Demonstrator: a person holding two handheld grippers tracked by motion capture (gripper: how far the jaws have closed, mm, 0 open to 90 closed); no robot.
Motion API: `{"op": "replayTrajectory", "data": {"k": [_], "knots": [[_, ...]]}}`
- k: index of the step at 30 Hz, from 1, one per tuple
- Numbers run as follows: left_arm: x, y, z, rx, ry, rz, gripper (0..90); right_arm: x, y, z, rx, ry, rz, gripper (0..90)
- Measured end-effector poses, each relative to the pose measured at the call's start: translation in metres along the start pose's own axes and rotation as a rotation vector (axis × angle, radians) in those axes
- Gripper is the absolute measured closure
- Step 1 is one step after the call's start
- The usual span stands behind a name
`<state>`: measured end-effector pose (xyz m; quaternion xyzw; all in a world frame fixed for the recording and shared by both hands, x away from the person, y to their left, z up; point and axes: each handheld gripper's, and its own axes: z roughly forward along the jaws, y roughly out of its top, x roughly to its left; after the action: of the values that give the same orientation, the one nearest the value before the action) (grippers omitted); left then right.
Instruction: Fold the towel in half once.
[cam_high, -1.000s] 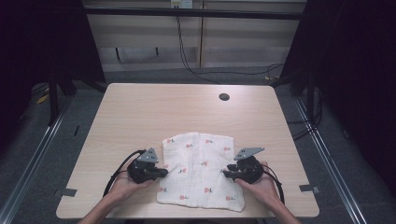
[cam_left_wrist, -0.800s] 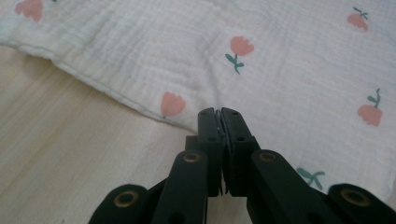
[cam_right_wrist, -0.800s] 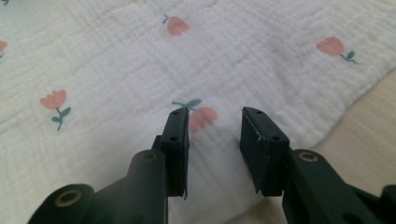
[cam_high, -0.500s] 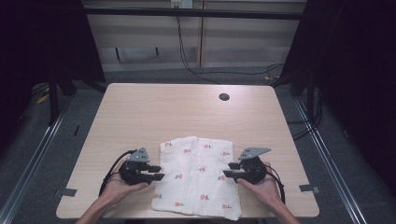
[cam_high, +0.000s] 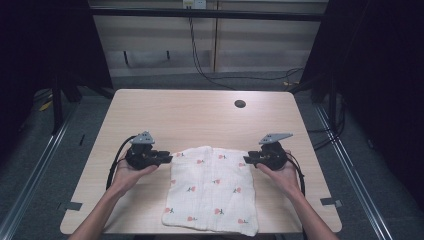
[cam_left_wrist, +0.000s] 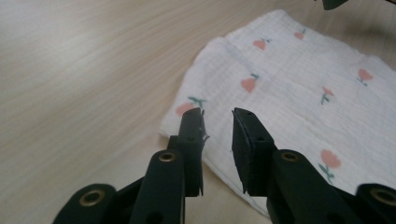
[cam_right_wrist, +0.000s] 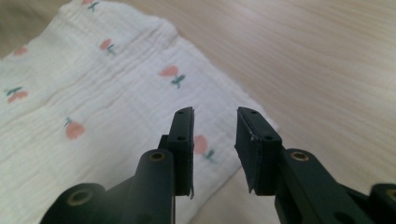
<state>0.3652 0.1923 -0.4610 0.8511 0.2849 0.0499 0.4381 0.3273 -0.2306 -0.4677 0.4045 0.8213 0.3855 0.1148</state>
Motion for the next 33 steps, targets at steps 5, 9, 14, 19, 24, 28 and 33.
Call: {"op": "replayTrajectory", "data": {"k": [5, 9, 14, 19, 24, 28, 33], "knots": [[0.016, 0.008, 0.018, 0.002, 0.019, -0.041, 76.7, -0.023, 0.007, 0.016, -0.007, -0.072, 0.026, 66.5], [0.021, 0.002, 0.03, -0.004, 0.04, -0.08, 69.3, -0.03, 0.006, 0.025, -0.003, -0.065, 0.047, 66.6], [0.021, -0.002, 0.037, 0.023, 0.026, -0.076, 63.0, -0.032, 0.004, 0.033, 0.006, -0.047, 0.038, 64.1], [0.024, -0.003, 0.046, 0.051, 0.028, -0.073, 61.1, -0.031, 0.001, 0.043, 0.041, -0.052, 0.024, 62.4], [0.025, -0.004, 0.048, 0.057, 0.019, -0.075, 60.9, -0.032, -0.001, 0.045, 0.045, -0.057, 0.032, 60.2], [0.021, -0.004, 0.051, 0.067, 0.043, -0.048, 62.5, -0.031, -0.002, 0.044, 0.046, -0.059, 0.009, 64.2], [0.016, -0.003, 0.059, 0.093, 0.017, -0.02, 72.1, -0.024, 0.0, 0.047, 0.05, -0.053, -0.007, 80.4]]}}
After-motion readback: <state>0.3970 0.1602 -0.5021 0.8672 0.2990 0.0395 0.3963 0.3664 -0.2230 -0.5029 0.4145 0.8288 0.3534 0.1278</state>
